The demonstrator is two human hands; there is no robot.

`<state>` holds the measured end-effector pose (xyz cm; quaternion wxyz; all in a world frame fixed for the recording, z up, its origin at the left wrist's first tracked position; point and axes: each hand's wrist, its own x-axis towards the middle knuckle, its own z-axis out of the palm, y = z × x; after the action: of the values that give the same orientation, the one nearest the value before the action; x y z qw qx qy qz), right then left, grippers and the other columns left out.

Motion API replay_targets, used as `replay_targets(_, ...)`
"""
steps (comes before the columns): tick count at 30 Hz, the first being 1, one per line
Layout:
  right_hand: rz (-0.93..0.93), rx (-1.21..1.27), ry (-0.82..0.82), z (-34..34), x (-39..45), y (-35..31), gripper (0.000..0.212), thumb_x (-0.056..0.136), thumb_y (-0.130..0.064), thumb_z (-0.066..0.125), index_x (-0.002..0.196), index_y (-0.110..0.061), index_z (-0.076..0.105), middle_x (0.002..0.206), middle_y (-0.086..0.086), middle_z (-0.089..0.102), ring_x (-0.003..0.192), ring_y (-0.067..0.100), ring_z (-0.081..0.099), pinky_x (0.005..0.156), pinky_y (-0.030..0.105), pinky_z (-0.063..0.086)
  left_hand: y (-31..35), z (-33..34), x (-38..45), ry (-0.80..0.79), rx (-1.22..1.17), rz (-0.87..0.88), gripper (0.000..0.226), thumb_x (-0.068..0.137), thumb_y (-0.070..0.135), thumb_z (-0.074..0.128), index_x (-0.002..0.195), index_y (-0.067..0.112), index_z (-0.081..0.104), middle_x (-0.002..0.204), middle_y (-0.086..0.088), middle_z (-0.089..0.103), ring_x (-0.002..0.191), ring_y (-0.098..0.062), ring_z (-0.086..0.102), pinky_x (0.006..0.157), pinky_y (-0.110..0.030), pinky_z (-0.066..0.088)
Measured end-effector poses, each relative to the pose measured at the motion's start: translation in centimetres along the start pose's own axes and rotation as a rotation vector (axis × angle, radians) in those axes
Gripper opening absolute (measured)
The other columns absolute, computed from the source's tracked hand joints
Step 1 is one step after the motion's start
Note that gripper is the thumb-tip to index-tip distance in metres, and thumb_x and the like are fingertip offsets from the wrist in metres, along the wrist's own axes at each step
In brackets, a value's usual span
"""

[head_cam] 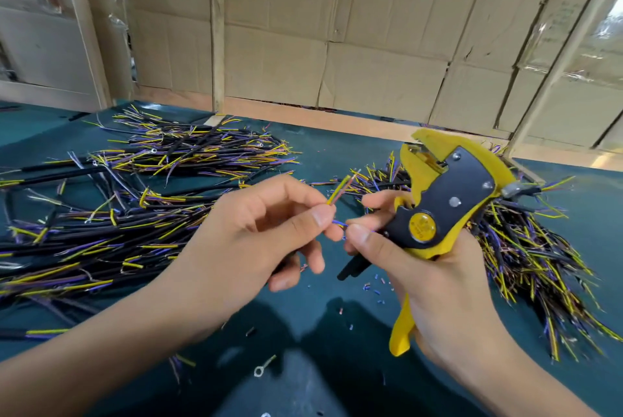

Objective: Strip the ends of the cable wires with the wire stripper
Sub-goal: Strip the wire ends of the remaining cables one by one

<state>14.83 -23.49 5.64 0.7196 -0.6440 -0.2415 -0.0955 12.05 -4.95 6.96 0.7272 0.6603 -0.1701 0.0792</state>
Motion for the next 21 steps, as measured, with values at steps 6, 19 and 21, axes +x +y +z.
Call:
replay_targets(6, 0.087, 0.085, -0.043, 0.5, -0.1, 0.6, 0.023, 0.074, -0.012, 0.079, 0.095, -0.022, 0.075, 0.077, 0.005, 0.072, 0.072, 0.024, 0.070, 0.072, 0.028, 0.055, 0.1, 0.2, 0.0, 0.125, -0.146, -0.083, 0.009, 0.074, 0.017, 0.079, 0.080, 0.013, 0.075, 0.083, -0.010, 0.069, 0.066, -0.015, 0.054, 0.041, -0.022, 0.024)
replay_targets(19, 0.356, 0.360, -0.315, 0.5, -0.4, 0.3, 0.031, 0.083, -0.032, 0.078, 0.100, -0.006, 0.076, 0.087, 0.025, 0.073, 0.075, 0.041, 0.073, 0.070, 0.044, 0.059, 1.4, -0.7, 0.4, 0.119, -0.033, 0.013, 0.014, 0.083, 0.024, 0.066, 0.077, 0.011, 0.069, 0.073, -0.021, 0.044, 0.059, -0.024, 0.025, 0.042, -0.019, 0.021)
replay_targets(21, 0.385, 0.389, -0.365, 0.1, -0.4, 0.1, 0.038, 0.082, -0.036, 0.081, 0.098, -0.002, 0.075, 0.085, 0.026, 0.072, 0.081, 0.050, 0.072, 0.074, 0.051, 0.059, 1.9, -1.0, 0.6, 0.115, -0.011, 0.016, 0.011, 0.080, 0.019, 0.073, 0.079, 0.009, 0.070, 0.068, -0.014, 0.048, 0.055, -0.022, 0.025, 0.041, -0.017, 0.022)
